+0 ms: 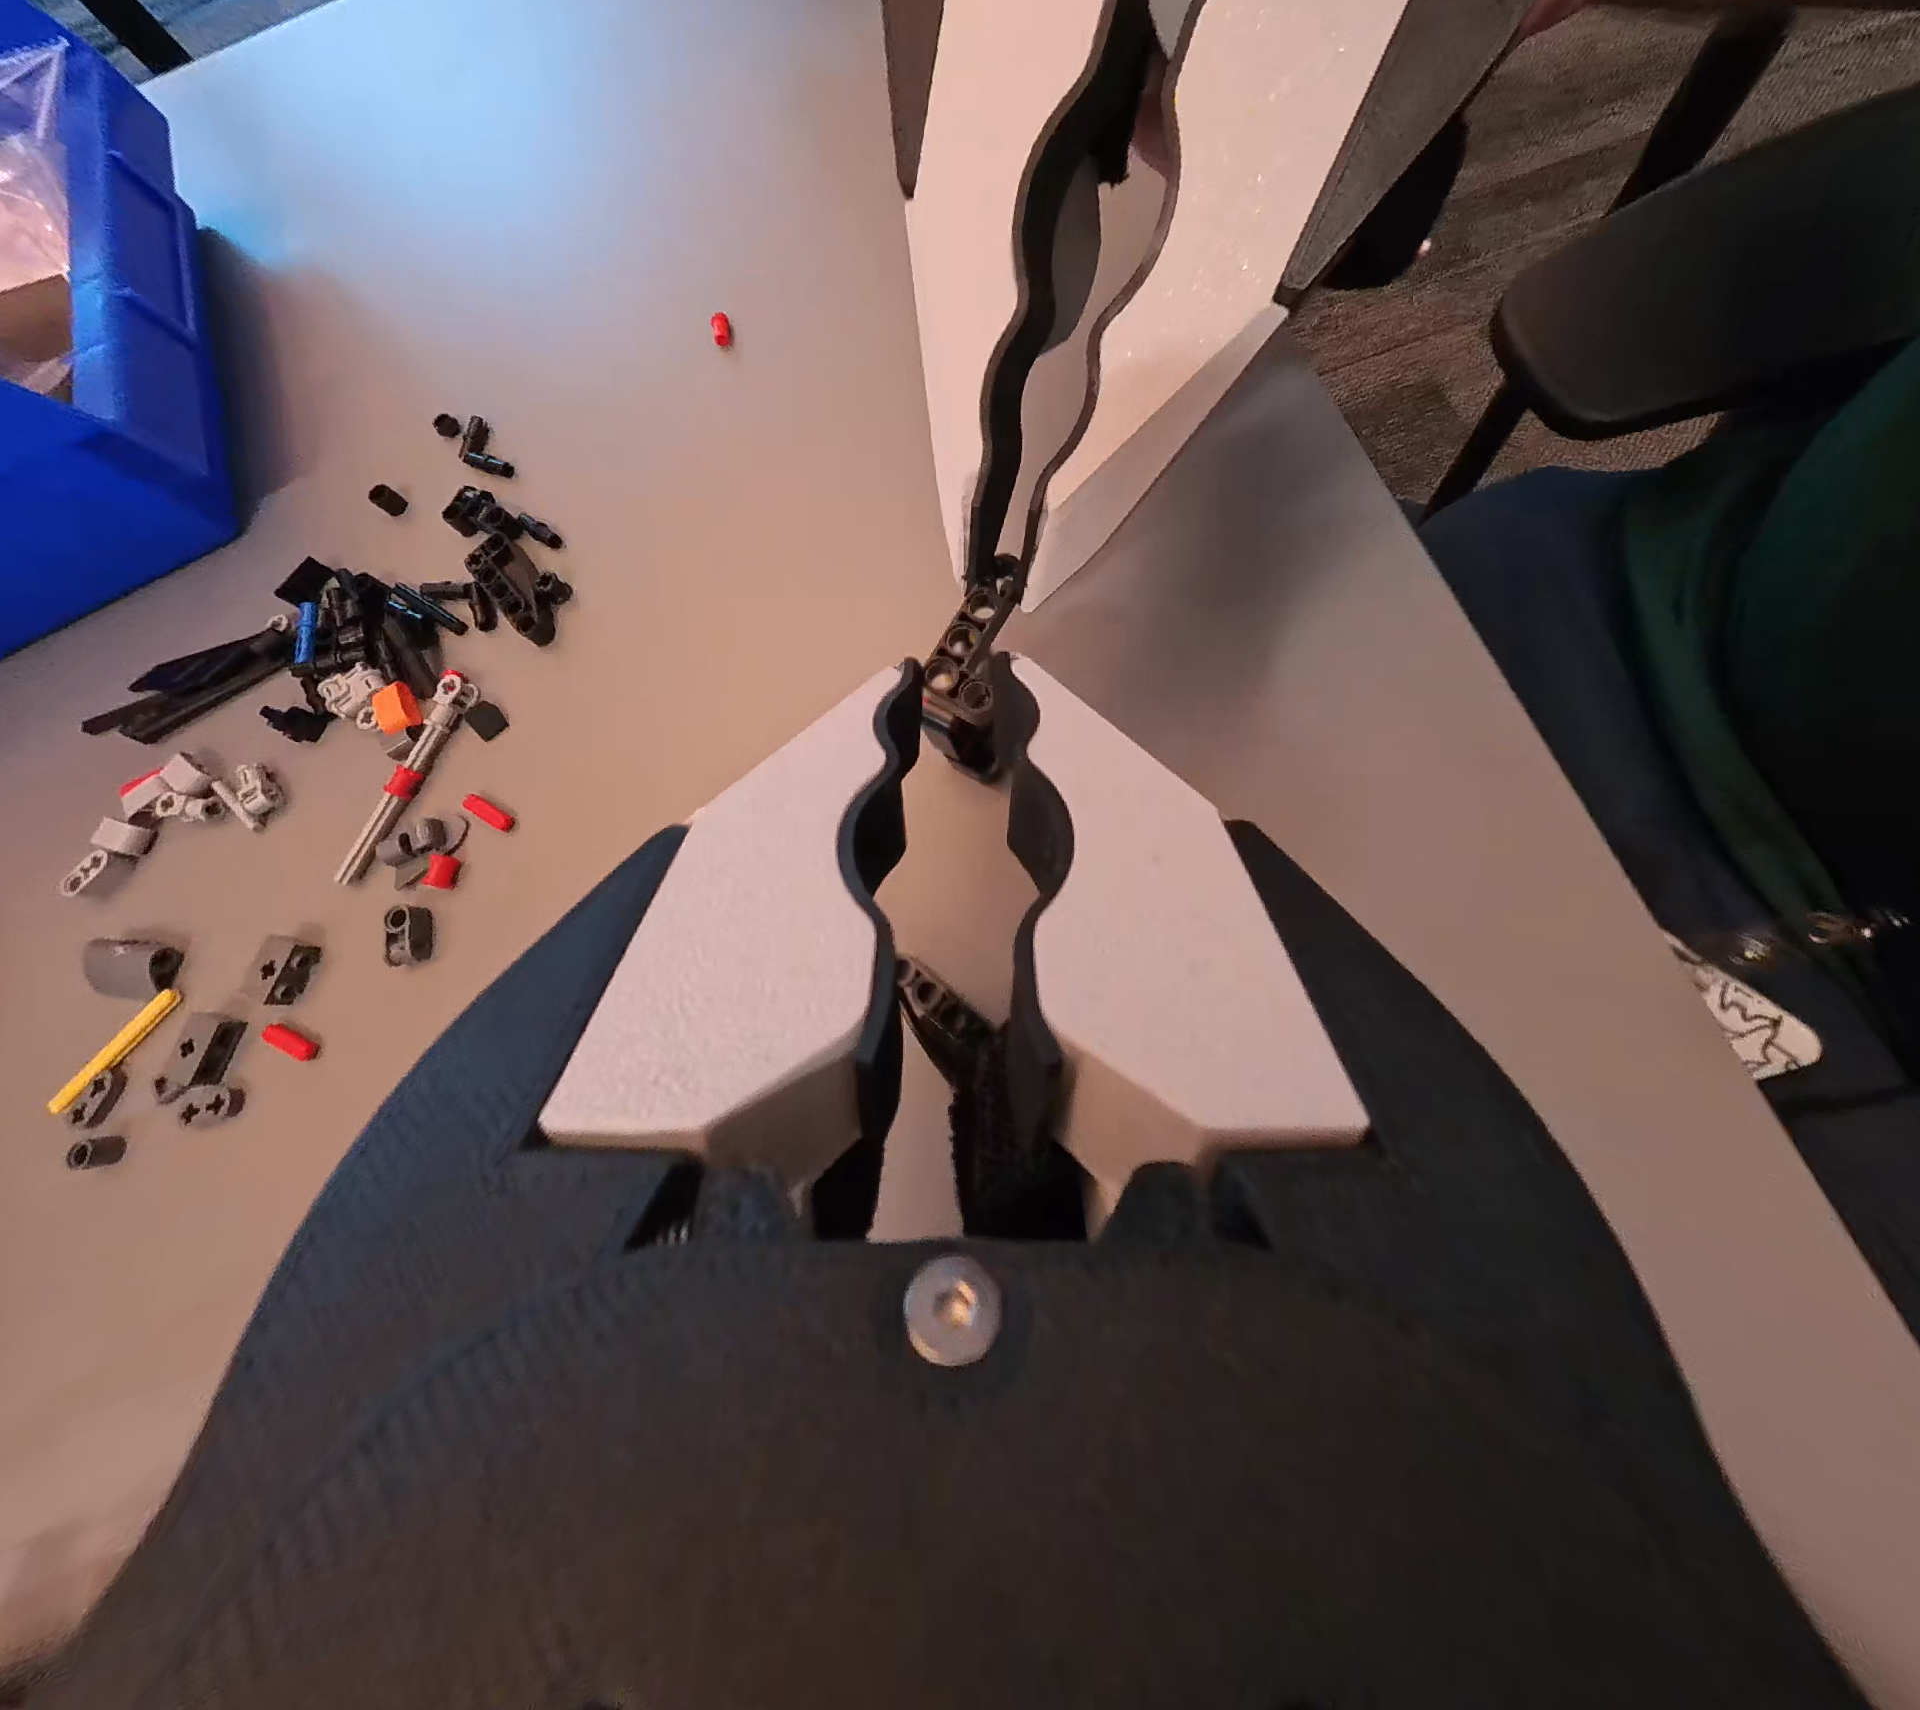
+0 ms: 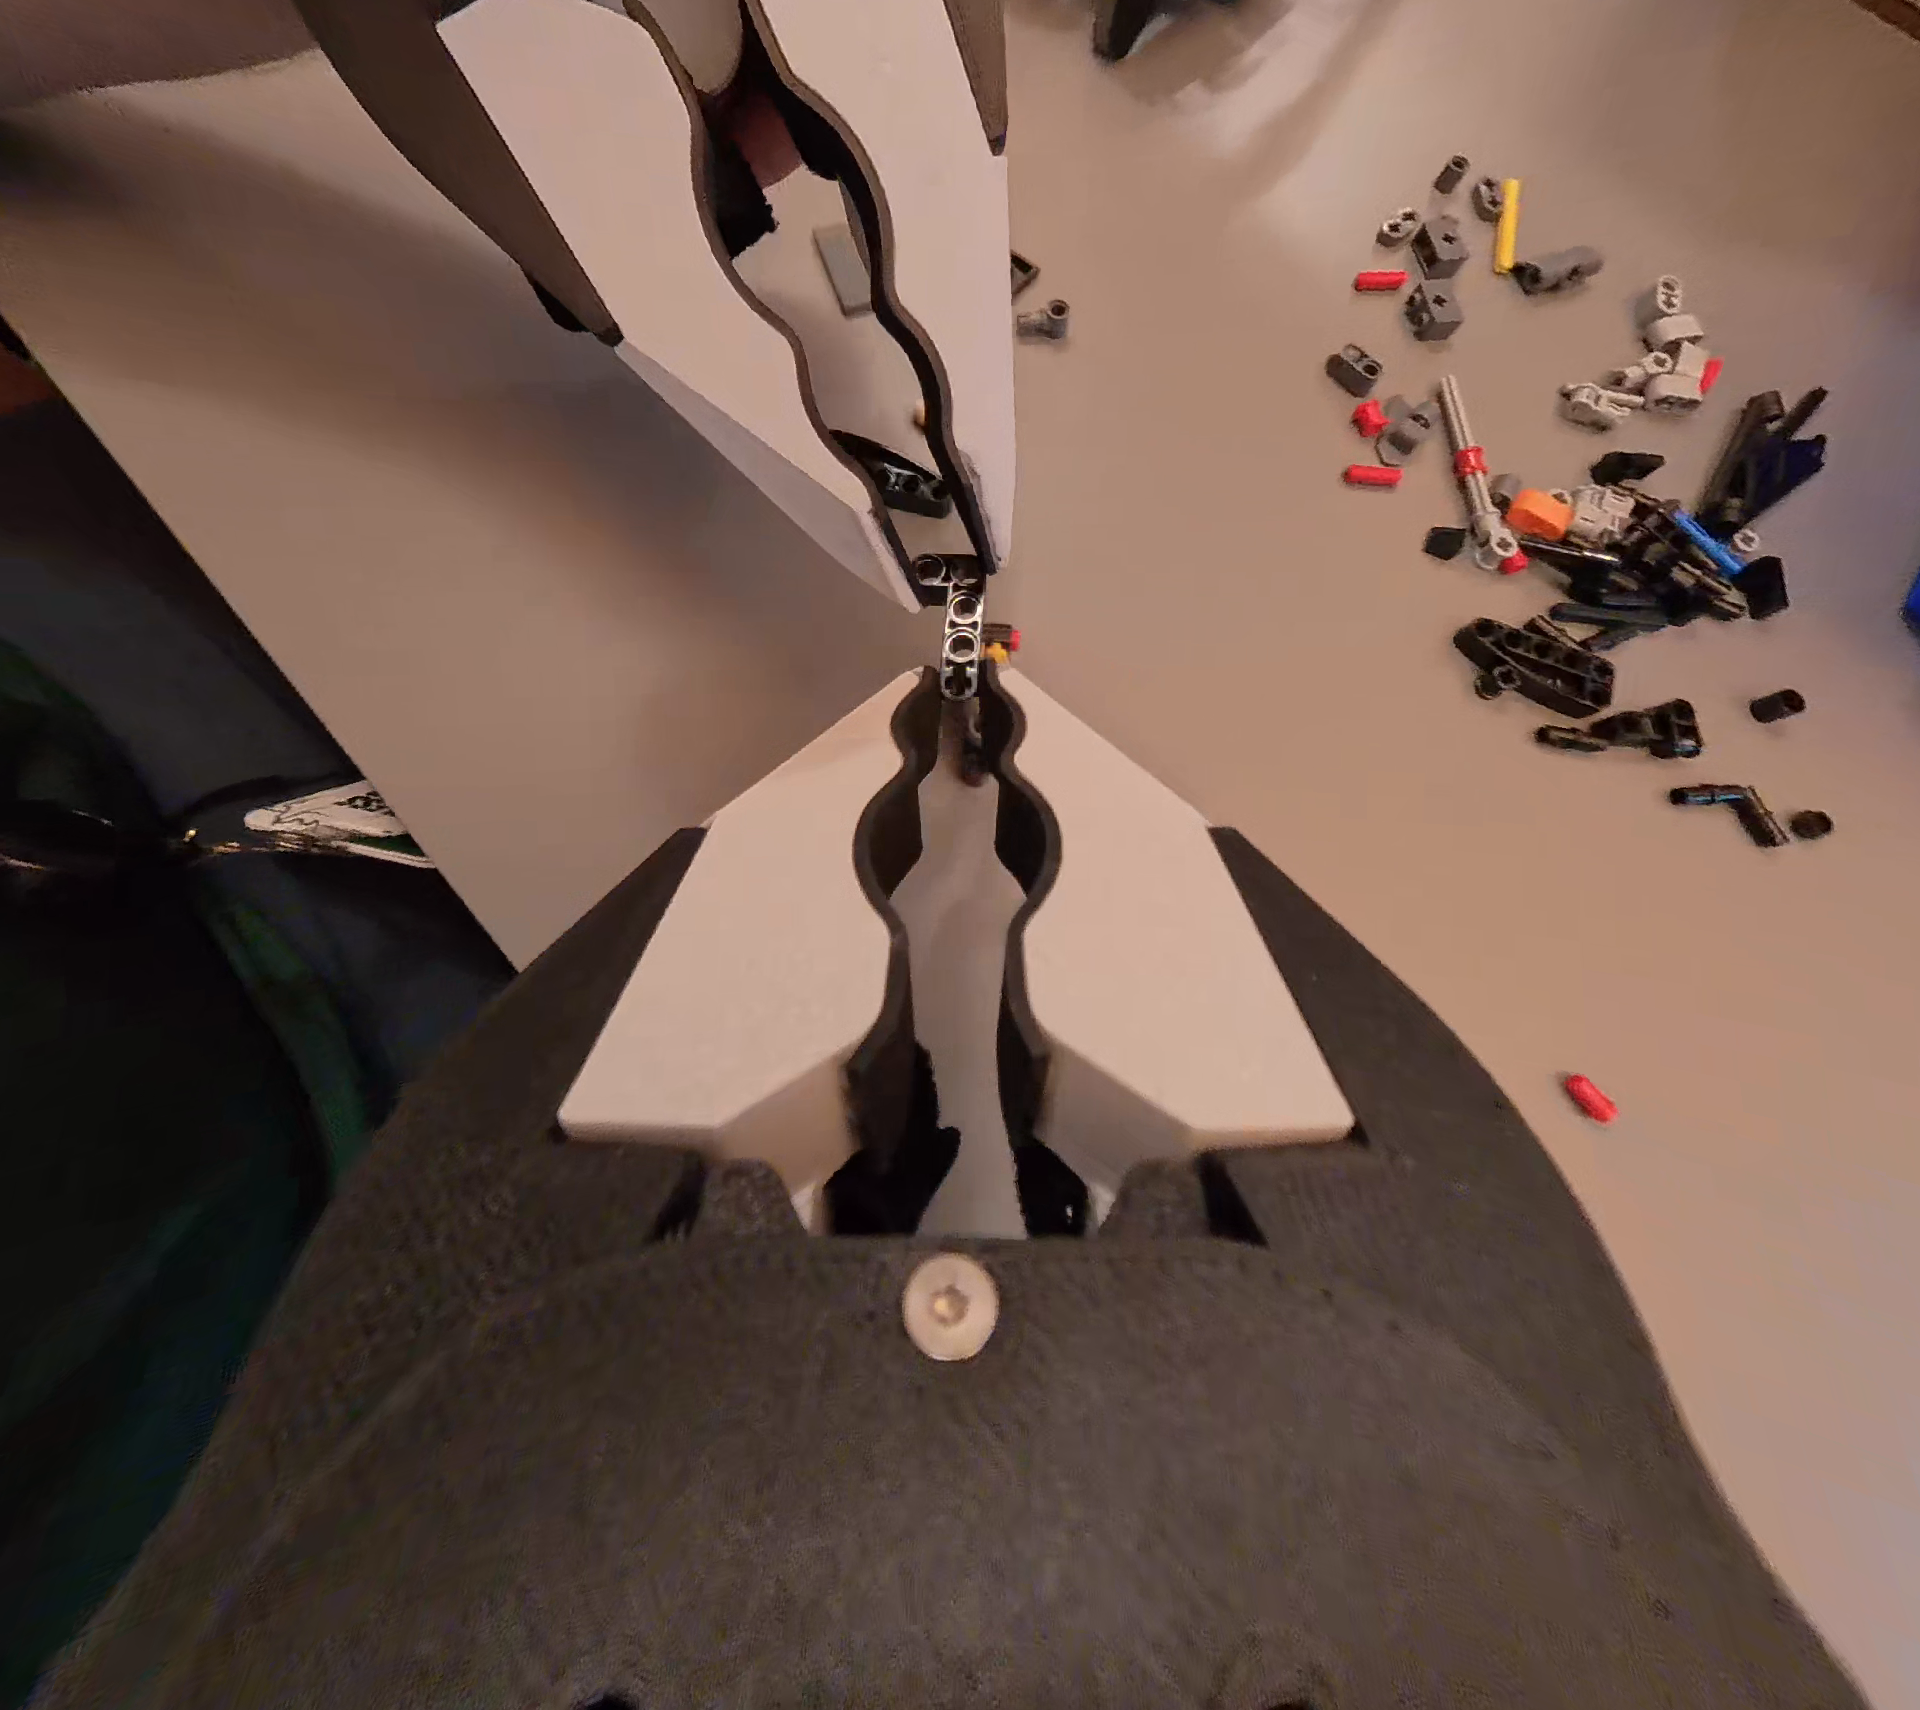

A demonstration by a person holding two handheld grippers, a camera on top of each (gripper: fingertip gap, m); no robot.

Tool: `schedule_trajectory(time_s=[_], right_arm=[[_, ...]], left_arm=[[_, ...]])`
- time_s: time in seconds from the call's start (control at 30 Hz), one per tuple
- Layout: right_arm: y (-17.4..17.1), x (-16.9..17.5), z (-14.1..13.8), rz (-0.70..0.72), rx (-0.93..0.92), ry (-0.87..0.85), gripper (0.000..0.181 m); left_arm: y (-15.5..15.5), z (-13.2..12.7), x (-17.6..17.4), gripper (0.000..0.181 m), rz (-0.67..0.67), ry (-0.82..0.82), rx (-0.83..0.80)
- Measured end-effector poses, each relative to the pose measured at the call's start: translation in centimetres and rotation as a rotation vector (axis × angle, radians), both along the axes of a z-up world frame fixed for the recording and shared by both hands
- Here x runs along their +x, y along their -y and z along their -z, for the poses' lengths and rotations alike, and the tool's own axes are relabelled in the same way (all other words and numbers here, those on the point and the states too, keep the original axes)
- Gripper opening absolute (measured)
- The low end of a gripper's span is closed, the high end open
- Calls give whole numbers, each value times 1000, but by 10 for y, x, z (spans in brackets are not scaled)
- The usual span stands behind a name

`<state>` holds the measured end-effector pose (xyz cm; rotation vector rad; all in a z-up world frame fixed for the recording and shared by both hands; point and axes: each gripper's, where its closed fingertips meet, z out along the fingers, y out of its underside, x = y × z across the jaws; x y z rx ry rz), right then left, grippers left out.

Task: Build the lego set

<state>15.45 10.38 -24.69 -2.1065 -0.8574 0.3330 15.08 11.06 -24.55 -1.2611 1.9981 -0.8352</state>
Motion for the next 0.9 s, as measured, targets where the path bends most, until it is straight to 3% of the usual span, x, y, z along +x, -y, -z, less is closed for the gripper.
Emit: schedule_trajectory(time_s=[0.4,0.9], right_arm=[[-5,5,10,0,-24,-34,5],[-4,5,11,-3,11,-136,5]], left_arm=[[-4,10,4,11,13,-28,-31],[-5,10,6,10,-2,-39,95]])
